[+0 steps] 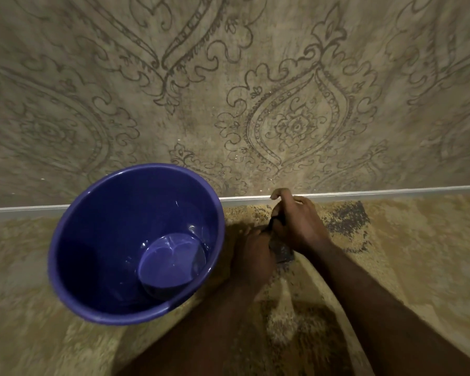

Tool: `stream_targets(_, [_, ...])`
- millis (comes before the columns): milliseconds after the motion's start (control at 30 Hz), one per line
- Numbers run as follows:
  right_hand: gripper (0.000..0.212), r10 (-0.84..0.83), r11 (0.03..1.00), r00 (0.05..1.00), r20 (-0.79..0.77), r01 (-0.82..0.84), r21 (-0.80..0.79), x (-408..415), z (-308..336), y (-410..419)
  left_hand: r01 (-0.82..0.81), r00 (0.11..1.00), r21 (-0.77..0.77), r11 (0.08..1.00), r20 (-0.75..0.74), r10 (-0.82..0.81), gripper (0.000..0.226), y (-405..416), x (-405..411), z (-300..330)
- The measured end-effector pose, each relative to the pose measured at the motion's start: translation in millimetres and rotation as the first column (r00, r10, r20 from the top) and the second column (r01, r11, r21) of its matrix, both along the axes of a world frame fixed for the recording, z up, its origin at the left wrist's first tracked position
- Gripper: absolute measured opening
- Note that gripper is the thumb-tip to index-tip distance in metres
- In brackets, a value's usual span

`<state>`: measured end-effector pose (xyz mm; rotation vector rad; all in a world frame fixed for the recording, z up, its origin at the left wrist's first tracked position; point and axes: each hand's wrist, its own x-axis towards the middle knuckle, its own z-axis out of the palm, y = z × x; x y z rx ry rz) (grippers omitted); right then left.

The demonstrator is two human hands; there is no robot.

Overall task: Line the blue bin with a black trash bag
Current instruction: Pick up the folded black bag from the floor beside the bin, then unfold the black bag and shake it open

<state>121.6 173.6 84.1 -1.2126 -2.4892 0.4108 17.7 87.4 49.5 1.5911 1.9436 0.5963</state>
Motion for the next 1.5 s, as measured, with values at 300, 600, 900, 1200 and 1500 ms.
stream_targets(300, [0.049,-0.165,0.974,0.929,-0.331,0.100,-0.205,10.7,81.6,-17.3,-0.218,0.947,0.190,0.957,0.279,0.160,0.021,-16.5,-13.3,77.6])
stream_targets(600, [0.089,-0.560,0.733,0.674,-0.482,0.131,-0.668,22.2,158.3,-42.1,-0.401,0.726,0.156,0.903,0.655,0.209,0.018,-31.9,-44.2,190.9])
stream_targets(900, [0.026,-0.605,0.493,0.631,-0.486,-0.182,-0.851,-14.3,271.7,-69.4,-0.588,0.479,0.015,0.808,0.812,0.334,0.036,-55.4,-100.6,304.5])
stream_targets(1200, [0.024,-0.565,0.499,0.669,-0.483,-0.189,-0.845,-48.6,381.2,-87.3,-0.415,0.414,-0.151,0.897,0.847,0.334,0.085,-92.5,-127.4,401.3])
stream_targets(1500, [0.027,-0.473,0.825,0.836,-0.278,0.309,-0.473,-65.2,439.7,-98.3,-0.620,0.419,-0.116,0.776,0.787,0.452,0.070,-104.9,-144.1,473.7])
